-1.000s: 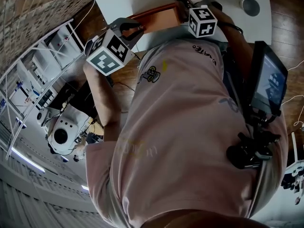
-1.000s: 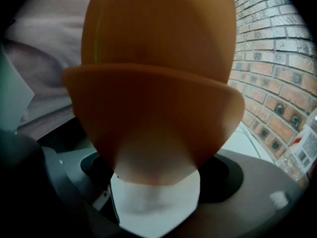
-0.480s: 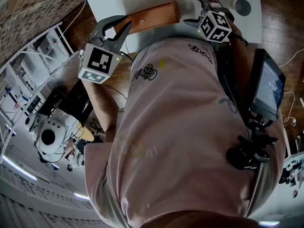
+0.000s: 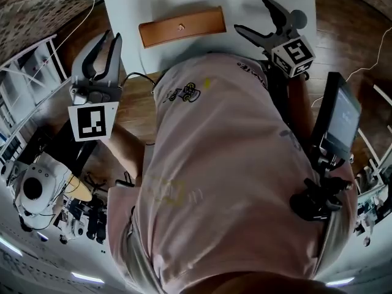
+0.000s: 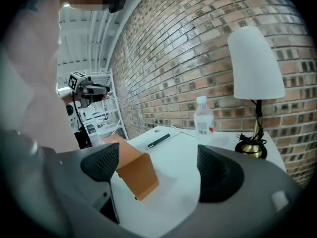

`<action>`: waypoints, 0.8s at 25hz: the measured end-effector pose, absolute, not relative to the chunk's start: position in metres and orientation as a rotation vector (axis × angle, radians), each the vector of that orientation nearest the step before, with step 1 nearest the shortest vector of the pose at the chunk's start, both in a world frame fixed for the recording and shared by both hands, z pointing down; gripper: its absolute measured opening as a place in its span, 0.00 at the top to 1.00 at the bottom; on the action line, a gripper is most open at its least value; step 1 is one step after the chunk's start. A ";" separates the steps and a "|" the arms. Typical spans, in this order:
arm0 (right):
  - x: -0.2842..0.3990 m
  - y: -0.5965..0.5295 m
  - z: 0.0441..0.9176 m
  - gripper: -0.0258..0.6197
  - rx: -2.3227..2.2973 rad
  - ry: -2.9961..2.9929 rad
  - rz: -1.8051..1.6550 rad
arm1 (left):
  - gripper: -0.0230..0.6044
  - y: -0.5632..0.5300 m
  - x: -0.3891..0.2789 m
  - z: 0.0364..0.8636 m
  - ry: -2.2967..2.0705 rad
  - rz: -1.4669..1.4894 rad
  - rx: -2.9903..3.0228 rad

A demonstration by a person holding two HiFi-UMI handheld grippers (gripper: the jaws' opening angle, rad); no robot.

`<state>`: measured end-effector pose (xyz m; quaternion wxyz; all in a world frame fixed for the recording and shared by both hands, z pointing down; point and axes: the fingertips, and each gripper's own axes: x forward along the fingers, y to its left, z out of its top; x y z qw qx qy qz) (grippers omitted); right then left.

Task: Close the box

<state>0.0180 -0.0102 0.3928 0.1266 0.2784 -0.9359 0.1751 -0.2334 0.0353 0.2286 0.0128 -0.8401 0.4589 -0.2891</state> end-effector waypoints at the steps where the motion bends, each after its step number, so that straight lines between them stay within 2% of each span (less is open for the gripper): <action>1: 0.020 -0.013 0.391 0.21 0.860 -2.713 0.503 | 0.86 0.038 -0.238 0.234 1.457 -0.878 -2.616; 6: 0.007 -0.024 0.385 0.27 1.018 -2.656 0.485 | 0.86 0.048 -0.275 0.247 1.571 -0.741 -2.630; 20: -0.010 -0.031 0.374 0.27 1.164 -2.601 0.396 | 0.87 0.088 -0.343 0.268 1.739 -0.634 -2.600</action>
